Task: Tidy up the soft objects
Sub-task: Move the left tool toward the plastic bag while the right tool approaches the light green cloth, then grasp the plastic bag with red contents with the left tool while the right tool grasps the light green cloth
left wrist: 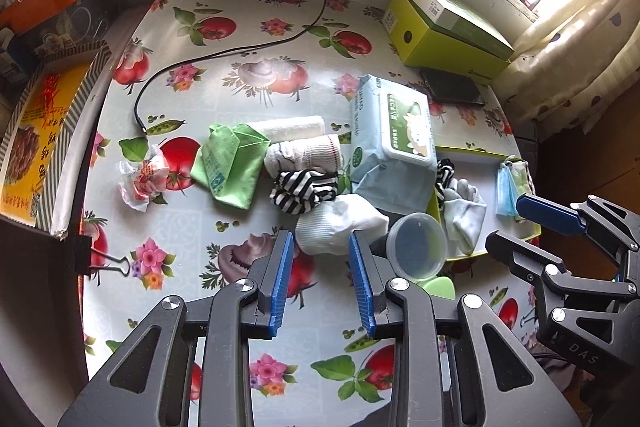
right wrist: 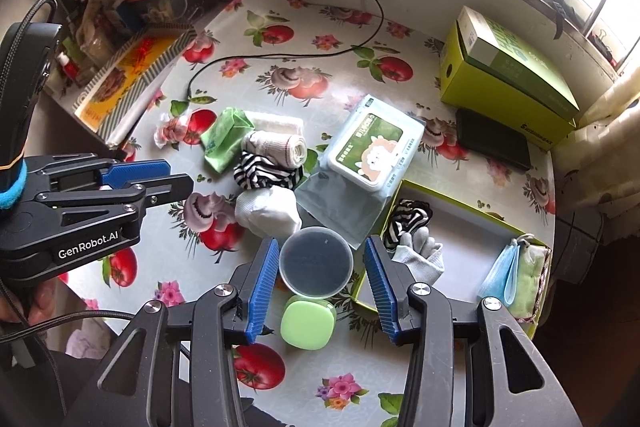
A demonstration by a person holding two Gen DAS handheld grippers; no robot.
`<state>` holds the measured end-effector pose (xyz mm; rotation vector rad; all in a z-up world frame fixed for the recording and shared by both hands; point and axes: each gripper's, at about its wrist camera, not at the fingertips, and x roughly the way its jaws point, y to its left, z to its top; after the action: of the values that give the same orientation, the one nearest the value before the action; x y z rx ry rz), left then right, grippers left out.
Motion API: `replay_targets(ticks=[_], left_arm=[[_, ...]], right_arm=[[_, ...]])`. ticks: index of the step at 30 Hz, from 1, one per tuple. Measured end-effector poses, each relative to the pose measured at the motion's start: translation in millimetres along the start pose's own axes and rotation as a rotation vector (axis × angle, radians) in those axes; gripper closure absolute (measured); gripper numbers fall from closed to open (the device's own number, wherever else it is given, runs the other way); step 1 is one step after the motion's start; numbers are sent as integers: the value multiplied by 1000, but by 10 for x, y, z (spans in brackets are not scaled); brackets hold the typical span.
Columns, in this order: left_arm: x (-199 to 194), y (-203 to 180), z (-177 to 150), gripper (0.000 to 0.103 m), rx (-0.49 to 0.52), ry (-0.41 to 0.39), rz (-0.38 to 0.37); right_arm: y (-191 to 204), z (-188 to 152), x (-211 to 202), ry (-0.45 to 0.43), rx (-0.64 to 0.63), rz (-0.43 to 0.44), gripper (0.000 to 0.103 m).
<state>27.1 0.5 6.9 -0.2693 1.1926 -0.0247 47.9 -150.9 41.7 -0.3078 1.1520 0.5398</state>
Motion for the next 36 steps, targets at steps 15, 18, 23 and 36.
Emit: replay_targets(ticks=[15,18,23,36], left_arm=[[281,611,-63,73,-96,69,56],[310,790,-40,73,-140,67,67],[327,1105,12,73,-216,54,87],[641,1739,230,65,-354,18,136]], right_arm=[[258,221,482,69,-48,97,59],[291,258,578,81,-53,118,59],[329,340,722,96,-51,148,58],[488,577,927,101,-74,185,54]])
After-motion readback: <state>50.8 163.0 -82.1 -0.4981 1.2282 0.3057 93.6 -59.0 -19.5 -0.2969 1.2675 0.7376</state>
